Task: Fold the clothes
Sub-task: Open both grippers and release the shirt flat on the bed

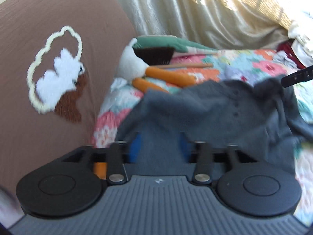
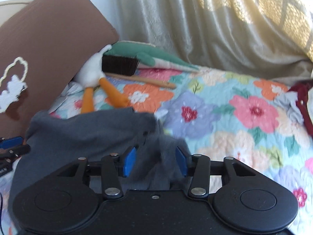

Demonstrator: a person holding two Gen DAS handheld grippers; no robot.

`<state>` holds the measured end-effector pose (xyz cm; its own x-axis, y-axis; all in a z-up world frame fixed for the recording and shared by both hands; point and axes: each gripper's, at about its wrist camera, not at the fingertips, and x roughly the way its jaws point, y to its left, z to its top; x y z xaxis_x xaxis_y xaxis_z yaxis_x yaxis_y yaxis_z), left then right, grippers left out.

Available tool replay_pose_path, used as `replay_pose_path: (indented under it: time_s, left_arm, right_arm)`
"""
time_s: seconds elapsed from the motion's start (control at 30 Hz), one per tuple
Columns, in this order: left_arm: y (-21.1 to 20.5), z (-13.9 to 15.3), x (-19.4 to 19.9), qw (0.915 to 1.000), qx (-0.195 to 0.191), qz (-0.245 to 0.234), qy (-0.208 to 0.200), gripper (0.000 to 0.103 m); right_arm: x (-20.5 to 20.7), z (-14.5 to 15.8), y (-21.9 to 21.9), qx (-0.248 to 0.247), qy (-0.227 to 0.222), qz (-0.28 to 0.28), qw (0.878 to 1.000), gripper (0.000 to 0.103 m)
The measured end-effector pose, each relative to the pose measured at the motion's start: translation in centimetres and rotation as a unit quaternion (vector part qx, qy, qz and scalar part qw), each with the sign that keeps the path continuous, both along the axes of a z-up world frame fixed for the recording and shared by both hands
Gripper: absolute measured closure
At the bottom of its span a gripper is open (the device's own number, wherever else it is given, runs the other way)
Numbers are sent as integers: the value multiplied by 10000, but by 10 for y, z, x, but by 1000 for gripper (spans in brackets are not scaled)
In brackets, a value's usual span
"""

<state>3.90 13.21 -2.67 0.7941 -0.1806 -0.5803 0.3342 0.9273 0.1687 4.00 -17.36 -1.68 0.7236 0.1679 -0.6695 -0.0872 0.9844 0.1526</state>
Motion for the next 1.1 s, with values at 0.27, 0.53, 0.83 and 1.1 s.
replay_pose_path:
  time_s: [0.27, 0.53, 0.83, 1.1]
  left_arm:
    - [28, 8, -53, 9971, -625, 257, 339, 31]
    - [31, 29, -78, 9958, -780, 253, 406, 34]
    - [27, 38, -102, 9894, -804, -84, 1206, 33]
    - [12, 42, -117, 9850, -887, -360, 1439, 31]
  right_arm:
    - [-44, -14, -18, 326, 769, -475, 9954, 43]
    - [-80, 13, -25, 511, 509, 8, 9974, 25]
    - [-110, 31, -14, 71, 1075, 583, 9925, 14]
    - [-113, 17, -22, 863, 1468, 578, 9837, 7]
